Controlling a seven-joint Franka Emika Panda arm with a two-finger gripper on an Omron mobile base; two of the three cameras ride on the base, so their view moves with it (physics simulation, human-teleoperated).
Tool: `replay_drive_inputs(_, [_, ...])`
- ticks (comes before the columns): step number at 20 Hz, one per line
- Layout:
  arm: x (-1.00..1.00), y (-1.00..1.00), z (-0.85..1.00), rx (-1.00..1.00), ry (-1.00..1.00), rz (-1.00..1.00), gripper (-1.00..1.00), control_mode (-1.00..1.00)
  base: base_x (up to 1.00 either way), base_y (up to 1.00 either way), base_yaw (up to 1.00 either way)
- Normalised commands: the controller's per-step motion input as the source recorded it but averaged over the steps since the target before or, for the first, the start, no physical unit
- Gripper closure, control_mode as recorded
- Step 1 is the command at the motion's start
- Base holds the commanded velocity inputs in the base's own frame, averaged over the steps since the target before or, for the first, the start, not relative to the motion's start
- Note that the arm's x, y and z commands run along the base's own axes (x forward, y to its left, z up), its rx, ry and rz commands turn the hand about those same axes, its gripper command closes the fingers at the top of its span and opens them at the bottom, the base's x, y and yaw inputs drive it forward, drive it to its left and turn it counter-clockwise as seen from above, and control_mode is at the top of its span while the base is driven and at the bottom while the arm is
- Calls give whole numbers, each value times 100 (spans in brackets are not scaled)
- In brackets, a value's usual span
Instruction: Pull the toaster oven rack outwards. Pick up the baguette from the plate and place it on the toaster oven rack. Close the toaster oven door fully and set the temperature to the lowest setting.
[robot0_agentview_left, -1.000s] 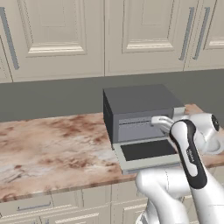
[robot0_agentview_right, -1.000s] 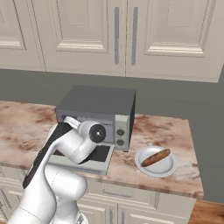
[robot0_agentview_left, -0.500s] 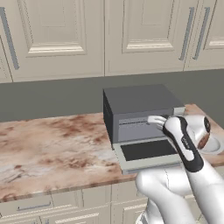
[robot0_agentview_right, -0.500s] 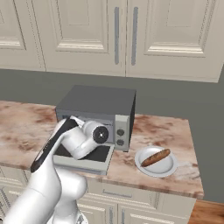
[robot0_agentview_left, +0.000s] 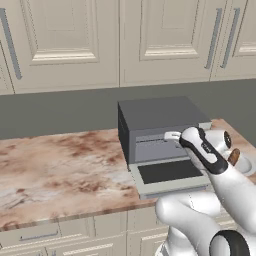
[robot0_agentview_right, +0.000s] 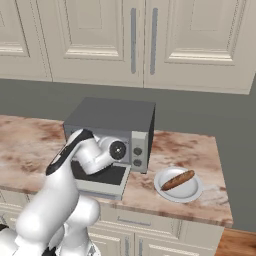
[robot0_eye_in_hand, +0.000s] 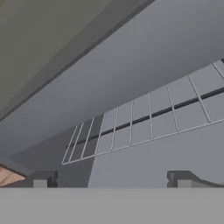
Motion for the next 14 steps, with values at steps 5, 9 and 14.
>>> replay_drive_inputs(5, [26, -3, -18, 1, 3, 0, -100, -100, 0, 0, 0])
replay_drive_inputs(9, [23, 0, -25, 0, 0, 0, -100, -100, 0, 0, 0])
replay_drive_inputs(14, [13, -1, -13, 0, 0, 0, -100, -100, 0, 0, 0])
